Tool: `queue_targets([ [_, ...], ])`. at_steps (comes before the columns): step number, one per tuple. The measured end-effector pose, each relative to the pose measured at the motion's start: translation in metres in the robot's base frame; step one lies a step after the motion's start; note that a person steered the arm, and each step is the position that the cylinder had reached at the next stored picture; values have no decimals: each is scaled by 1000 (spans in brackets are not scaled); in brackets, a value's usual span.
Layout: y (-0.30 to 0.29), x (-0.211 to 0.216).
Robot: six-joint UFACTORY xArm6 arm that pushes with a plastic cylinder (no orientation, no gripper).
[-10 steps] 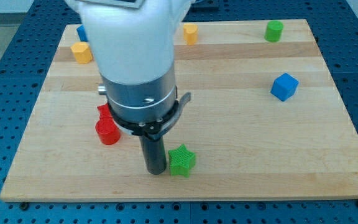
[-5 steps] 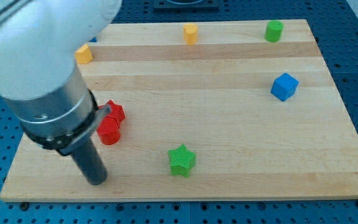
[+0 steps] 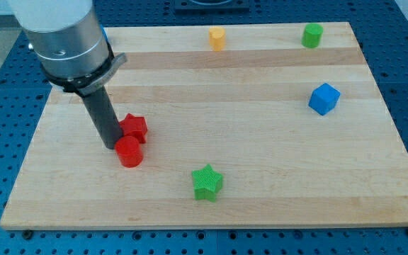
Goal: Push the red circle away from the red star
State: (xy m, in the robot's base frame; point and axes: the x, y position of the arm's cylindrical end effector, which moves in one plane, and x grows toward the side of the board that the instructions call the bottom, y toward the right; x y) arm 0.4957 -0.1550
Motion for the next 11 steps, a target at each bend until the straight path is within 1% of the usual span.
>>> queue_targets([
  [1, 9, 9],
  [3, -7, 36],
  [4, 9, 38],
  [7, 116, 10],
  [8, 154, 8],
  [9, 179, 8],
  [10, 172, 8],
  [11, 153, 8],
])
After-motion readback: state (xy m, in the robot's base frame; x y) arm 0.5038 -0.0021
